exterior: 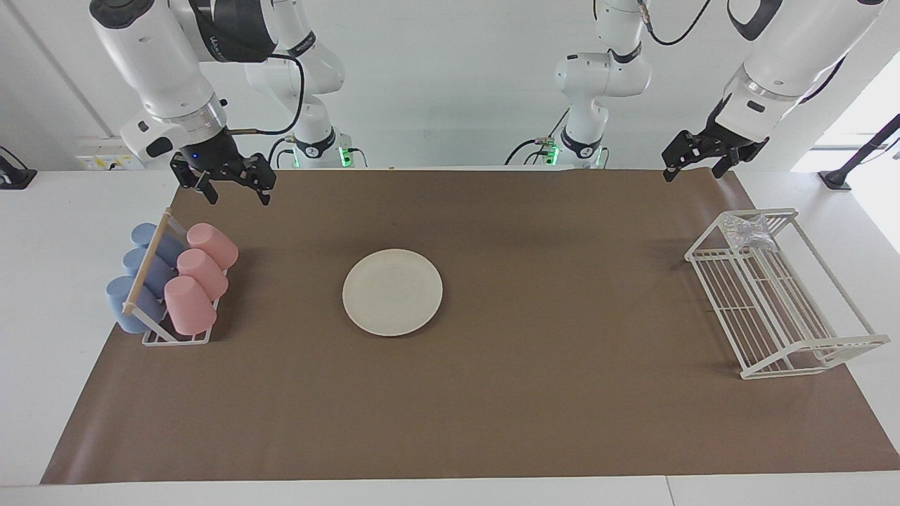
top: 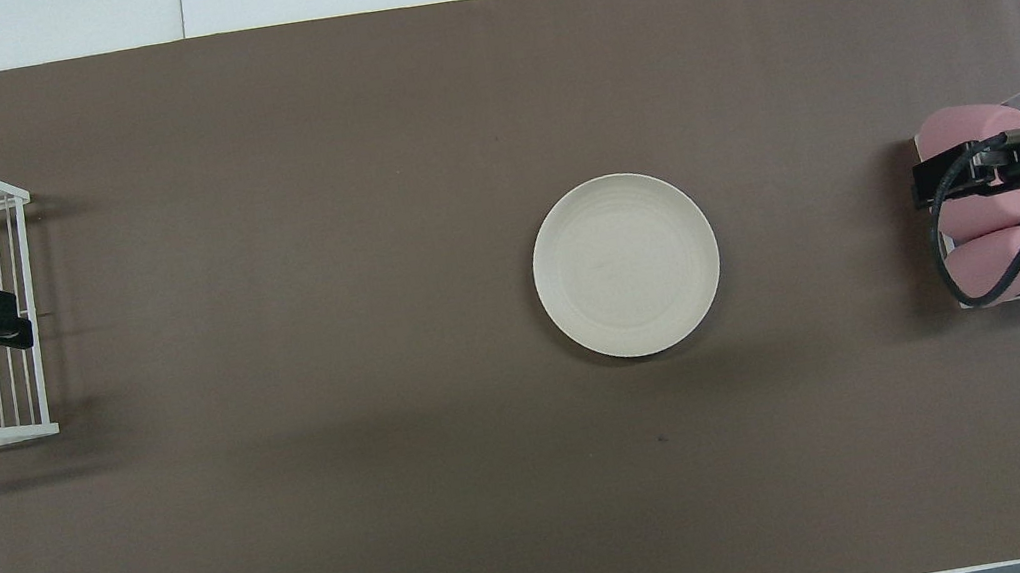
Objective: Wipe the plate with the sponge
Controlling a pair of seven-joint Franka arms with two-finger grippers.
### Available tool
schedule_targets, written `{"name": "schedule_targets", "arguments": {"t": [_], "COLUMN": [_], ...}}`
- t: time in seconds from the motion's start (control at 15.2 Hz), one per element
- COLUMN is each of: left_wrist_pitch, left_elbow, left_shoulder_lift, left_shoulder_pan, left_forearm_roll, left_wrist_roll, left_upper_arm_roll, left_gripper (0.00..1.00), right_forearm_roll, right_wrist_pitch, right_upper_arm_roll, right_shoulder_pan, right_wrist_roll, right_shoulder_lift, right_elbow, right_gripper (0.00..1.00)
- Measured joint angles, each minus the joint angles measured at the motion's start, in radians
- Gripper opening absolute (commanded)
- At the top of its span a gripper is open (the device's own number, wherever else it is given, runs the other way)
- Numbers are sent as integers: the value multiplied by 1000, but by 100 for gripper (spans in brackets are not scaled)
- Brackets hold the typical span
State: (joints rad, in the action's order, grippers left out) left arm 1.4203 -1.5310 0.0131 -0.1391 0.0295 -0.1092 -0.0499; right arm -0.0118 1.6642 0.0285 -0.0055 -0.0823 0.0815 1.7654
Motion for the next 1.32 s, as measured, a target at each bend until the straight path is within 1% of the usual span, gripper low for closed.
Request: {"name": "schedule_targets", "arguments": {"t": [0.59, 0.72, 0.92, 0.99, 1.12, 1.18, 1.32], "left_wrist_pitch": [15, 20, 21, 21, 21, 21, 21], "left_elbow": [0, 0, -2, -9, -32, -48, -86], "left_shoulder_lift": [2, 2, 2, 2, 2, 1, -6], "left_shoulder_pan": [1, 1, 1, 1, 0, -3, -25], "left_forearm_roll": [0, 0, -3, -20, -99, -148, -268], "left_wrist_roll": [-30, -56, -115, -132, -144, -146, -147], "left_upper_arm_roll": [0, 0, -1, 1, 11, 17, 24], "left_gripper": [100, 100, 100, 100, 100, 100, 100], "right_forearm_roll": [0, 0, 0, 0, 0, 0, 0], "right_wrist_pitch": [0, -2, -11, -12, -14, -14, -14], "right_upper_arm_roll": [-6, -7, -8, -7, -8, -9, -9], "right_shoulder_pan": [-2, -3, -3, -3, -4, -5, -6], "right_wrist_roll": [-24, -86, -253, -312, -422, -483, -601], "right_shoulder_lift": [0, 1, 3, 4, 4, 4, 4], "right_elbow": [2, 5, 7, 7, 8, 8, 9], "right_gripper": [100, 100, 100, 100, 100, 97, 96]}}
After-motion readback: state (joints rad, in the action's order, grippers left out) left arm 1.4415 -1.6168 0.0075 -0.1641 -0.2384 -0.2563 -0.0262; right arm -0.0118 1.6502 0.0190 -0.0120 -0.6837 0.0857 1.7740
